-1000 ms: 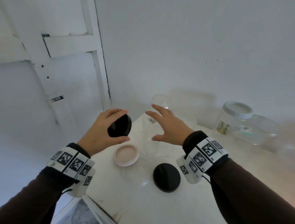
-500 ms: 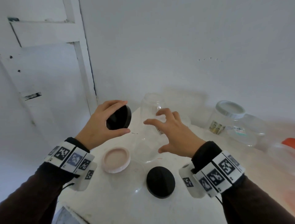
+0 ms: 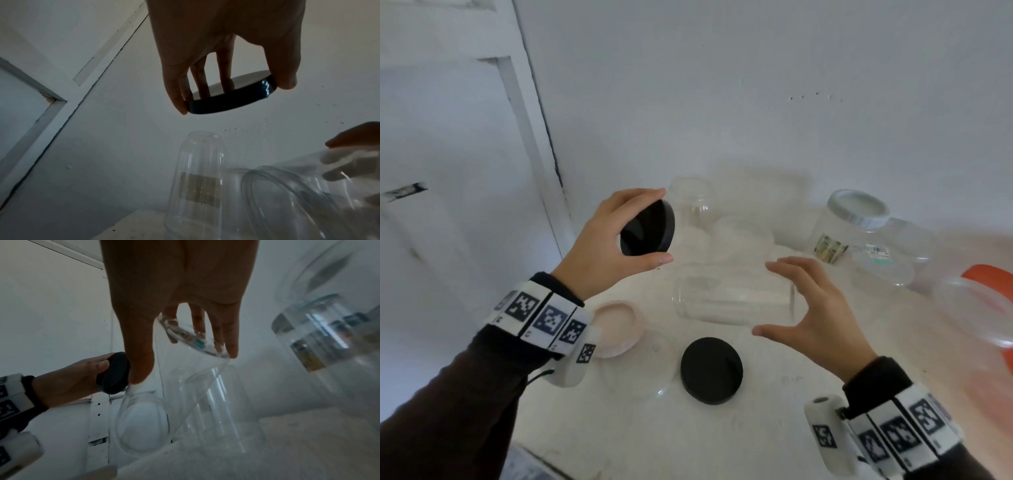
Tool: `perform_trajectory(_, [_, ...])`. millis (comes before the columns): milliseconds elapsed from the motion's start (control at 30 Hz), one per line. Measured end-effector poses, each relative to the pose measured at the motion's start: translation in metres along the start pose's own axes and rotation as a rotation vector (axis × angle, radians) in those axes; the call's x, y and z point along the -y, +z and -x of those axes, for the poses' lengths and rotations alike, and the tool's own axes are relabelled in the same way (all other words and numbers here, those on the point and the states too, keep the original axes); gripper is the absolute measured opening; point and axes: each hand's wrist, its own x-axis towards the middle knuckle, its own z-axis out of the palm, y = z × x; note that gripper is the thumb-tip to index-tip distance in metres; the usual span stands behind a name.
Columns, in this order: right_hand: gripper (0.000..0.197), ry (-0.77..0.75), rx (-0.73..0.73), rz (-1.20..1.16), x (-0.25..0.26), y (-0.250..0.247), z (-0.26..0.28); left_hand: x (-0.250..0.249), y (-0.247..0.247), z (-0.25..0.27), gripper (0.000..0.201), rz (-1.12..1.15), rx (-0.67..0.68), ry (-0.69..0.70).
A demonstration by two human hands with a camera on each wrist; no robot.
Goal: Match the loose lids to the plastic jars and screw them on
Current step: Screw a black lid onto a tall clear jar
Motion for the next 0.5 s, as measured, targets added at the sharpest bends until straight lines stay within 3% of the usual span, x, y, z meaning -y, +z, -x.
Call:
perform_trajectory(333, [0.077, 0.256, -0.008, -0.09, -0.022, 0.01, 0.019, -0.006, 0.014, -0.007, 0.077, 0.003, 0.062, 0.021])
perform_trajectory(500, [0.094, 0.288, 0.096, -0.119, -0.024, 0.009, 0.018, -0.013, 0.022, -0.01, 0.077, 0.017, 0.099, 0.047])
